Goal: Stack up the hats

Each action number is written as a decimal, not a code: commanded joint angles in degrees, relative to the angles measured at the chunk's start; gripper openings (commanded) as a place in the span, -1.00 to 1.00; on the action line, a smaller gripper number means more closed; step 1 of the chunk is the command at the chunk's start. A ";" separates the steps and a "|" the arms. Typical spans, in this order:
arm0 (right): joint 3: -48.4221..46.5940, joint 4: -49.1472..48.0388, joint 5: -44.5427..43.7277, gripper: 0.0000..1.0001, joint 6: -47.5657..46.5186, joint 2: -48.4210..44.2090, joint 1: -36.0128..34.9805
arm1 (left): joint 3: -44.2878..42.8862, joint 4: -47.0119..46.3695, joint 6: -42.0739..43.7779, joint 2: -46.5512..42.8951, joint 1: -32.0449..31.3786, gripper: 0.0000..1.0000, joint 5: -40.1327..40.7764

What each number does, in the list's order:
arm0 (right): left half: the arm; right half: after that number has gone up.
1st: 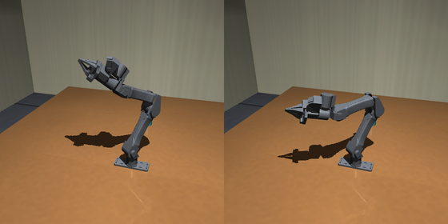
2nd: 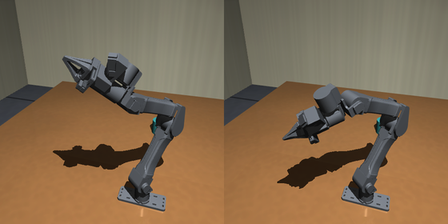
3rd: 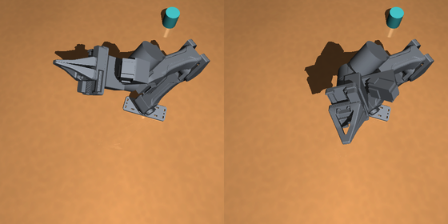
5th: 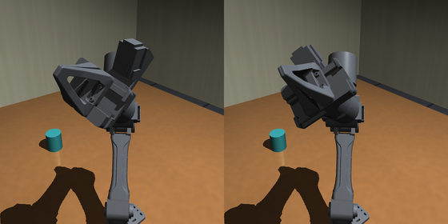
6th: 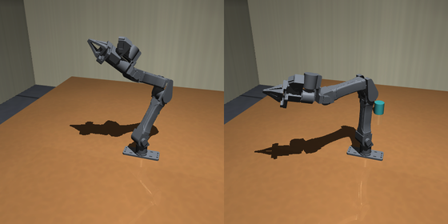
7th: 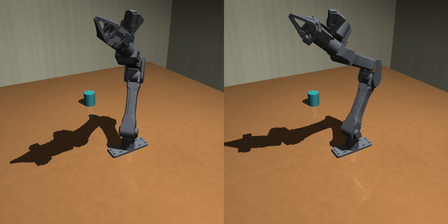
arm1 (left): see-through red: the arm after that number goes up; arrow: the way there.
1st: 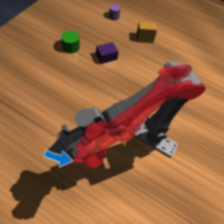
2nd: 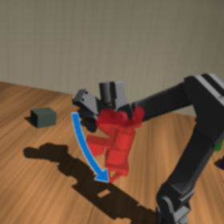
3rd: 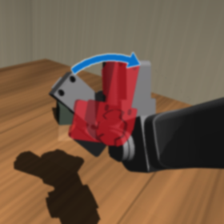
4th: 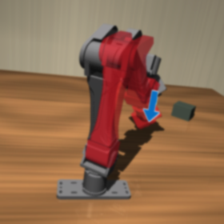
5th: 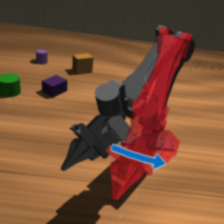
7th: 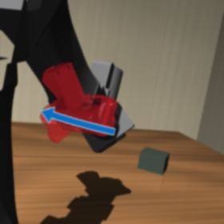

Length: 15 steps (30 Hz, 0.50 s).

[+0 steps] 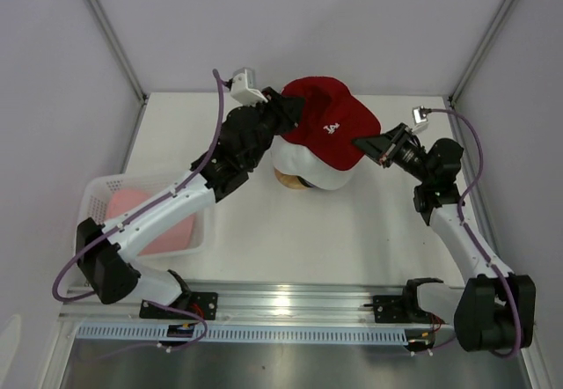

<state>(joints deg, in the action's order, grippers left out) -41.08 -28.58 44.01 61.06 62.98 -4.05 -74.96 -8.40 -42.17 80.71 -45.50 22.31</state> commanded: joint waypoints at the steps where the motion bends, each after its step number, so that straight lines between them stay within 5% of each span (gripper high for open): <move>1: -4.52 -6.46 4.93 -1.00 7.12 5.98 0.89 | -1.77 0.58 15.51 -4.24 -0.47 0.03 2.19; 3: -5.06 -10.95 8.44 -1.00 10.21 8.81 0.80 | -0.37 1.37 17.90 -6.26 0.14 0.46 5.72; 4: -5.67 -13.06 9.24 -1.00 11.61 11.09 0.80 | 0.94 1.29 19.83 -7.13 0.84 0.86 6.69; 5: -6.29 -12.91 10.12 -1.00 11.28 11.98 0.72 | 1.48 1.11 20.20 -9.23 1.80 0.96 6.09; 10: -9.54 -1.00 13.47 -1.00 3.82 14.19 0.28 | 9.09 3.40 12.67 -16.71 15.59 0.99 -3.31; 15: -12.62 9.06 14.88 -0.98 -6.72 15.24 0.97 | 15.80 1.72 12.29 -19.19 22.89 0.99 -4.81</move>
<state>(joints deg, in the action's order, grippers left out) -50.63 -25.41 55.77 61.89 77.69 -3.60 -62.04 -6.04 -29.08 61.45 -24.56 20.69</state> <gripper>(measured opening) 0.036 0.994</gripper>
